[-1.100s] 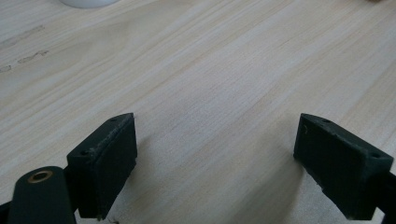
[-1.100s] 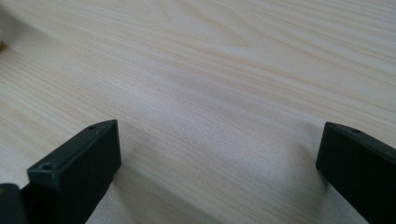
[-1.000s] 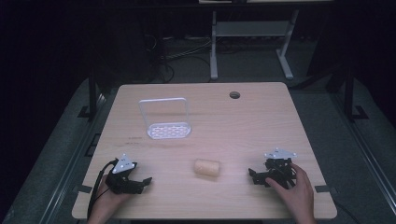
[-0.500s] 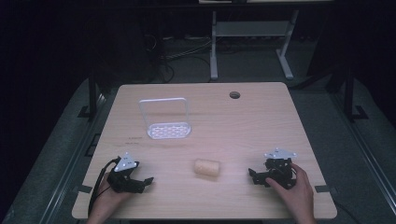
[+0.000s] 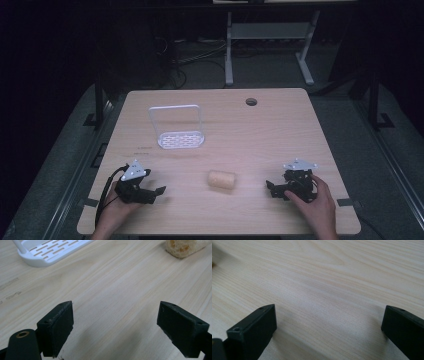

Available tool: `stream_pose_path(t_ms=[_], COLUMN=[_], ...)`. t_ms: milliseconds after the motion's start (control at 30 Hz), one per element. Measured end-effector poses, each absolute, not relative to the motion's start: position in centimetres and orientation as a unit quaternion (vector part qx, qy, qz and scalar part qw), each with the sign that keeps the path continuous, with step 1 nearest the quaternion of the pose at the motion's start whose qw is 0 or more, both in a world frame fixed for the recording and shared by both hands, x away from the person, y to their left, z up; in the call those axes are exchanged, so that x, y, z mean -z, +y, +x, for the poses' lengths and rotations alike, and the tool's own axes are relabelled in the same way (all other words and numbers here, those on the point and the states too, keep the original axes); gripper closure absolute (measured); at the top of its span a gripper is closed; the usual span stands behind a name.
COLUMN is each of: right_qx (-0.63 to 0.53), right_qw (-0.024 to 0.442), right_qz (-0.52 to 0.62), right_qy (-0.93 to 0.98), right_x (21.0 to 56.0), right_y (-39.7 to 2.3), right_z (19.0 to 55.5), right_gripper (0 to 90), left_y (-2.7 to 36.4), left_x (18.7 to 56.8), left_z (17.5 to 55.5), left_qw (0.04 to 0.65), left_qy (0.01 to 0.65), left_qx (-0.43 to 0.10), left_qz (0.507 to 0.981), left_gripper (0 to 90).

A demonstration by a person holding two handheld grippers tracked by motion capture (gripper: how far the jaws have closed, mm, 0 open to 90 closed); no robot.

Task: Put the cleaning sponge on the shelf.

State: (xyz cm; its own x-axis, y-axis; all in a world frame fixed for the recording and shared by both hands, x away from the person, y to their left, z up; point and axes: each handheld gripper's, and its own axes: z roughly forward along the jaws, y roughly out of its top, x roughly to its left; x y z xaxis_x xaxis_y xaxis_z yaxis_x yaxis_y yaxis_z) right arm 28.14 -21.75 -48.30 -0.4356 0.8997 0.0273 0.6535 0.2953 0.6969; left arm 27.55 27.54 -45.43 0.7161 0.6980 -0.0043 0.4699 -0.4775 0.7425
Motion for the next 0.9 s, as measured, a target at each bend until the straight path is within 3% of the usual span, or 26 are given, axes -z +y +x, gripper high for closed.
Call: stream_pose_path(t_ms=[900], right_qx=[-0.326], right_qw=[0.190], right_qz=[0.496], right_qy=[0.782], right_x=[48.3], right_y=[-21.8], right_z=[28.1], right_gripper=[0.0], left_y=[25.7], left_x=[43.4], left_z=[28.8], left_qw=[0.397], left_qy=[0.307], left_qx=[-0.134], left_qz=[0.855], left_gripper=[13.6])
